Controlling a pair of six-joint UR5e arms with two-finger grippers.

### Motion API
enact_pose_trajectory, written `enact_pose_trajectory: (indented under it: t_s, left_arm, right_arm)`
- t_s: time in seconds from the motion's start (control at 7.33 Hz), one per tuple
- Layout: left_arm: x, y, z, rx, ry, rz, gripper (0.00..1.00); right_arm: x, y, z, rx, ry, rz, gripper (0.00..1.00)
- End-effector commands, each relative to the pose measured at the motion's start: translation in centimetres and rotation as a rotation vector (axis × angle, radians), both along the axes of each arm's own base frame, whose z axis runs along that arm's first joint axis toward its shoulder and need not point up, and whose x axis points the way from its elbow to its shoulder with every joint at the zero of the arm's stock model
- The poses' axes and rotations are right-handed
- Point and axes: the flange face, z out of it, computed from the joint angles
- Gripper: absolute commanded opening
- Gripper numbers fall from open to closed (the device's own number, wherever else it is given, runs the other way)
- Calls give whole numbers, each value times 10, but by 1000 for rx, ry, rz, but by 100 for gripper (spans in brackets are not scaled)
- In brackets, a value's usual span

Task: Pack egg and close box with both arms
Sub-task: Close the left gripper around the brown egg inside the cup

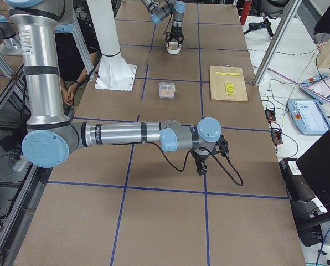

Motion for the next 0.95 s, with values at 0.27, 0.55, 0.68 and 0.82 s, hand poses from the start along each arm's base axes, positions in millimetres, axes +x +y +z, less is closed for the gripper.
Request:
enact_pose_trajectory:
  t_s: [0.27, 0.55, 0.68, 0.82]
  left_arm:
    - [5, 1, 11, -16, -20, 6, 82]
    - [7, 2, 12, -17, -21, 11, 81]
    - [7, 3, 11, -19, -25, 11, 75]
    - [7, 3, 13, -33, -45, 12, 66]
  right_arm:
    - [-1, -1, 0, 2, 0, -3, 100]
    - [-1, -2, -2, 6, -1, -3, 100]
    - [-1, -2, -2, 6, -1, -3, 100]
    - [-1, -3, -2, 7, 1, -3, 100]
